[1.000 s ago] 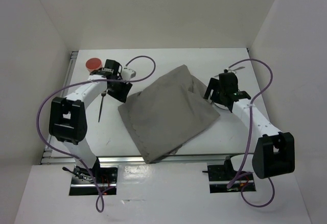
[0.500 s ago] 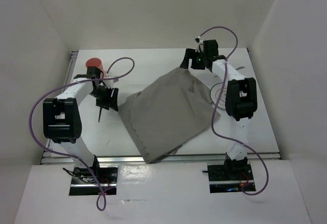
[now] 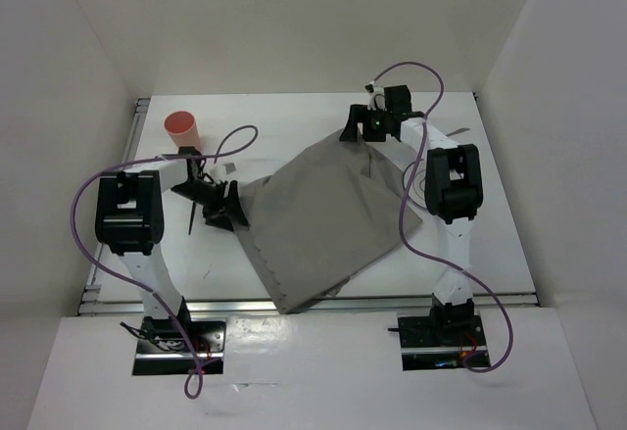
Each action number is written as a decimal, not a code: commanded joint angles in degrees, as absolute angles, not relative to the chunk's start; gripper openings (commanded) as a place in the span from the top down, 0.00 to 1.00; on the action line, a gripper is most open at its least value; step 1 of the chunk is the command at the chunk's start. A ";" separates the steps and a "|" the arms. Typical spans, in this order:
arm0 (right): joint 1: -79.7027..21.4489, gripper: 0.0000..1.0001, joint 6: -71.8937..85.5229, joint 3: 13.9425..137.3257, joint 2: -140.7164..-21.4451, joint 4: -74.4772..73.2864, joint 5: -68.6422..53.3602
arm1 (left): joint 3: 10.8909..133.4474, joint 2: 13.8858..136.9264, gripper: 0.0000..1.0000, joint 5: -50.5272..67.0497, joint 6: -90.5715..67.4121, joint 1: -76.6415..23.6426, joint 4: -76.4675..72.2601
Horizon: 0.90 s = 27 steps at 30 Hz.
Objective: Set the dinner table for one person
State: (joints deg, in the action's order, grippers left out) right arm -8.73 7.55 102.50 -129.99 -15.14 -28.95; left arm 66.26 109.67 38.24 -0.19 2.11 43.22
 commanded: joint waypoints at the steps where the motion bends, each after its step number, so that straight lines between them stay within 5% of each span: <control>1: -8.35 0.14 6.33 101.51 -128.14 -12.13 -31.20 | 65.92 112.32 0.34 39.37 -1.32 4.74 38.24; 9: -8.35 0.18 6.86 105.11 -130.25 -11.60 -33.05 | 69.51 113.72 0.34 38.93 -0.10 5.36 33.84; 18: -8.35 0.27 6.86 103.01 -129.73 -11.69 -33.05 | 72.25 118.83 0.62 40.51 2.29 5.36 35.16; 19: -8.35 0.32 6.86 103.01 -129.73 -11.69 -33.05 | 72.77 118.83 0.72 40.52 2.29 5.36 34.63; 23: -8.35 0.86 6.86 104.67 -130.25 -12.30 -33.05 | 75.23 119.44 1.00 43.24 2.29 5.36 35.16; 25: -8.35 1.00 7.38 105.29 -127.28 -12.83 -33.66 | 78.72 117.69 1.00 44.03 3.07 5.36 37.60; 27: -8.35 1.00 7.38 104.68 -122.47 -12.83 -33.66 | 81.55 113.57 1.00 44.03 3.60 5.36 41.12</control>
State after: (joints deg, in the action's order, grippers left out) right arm -8.58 7.60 102.50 -129.80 -14.22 -31.97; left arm 76.44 118.13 43.07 0.97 5.52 40.21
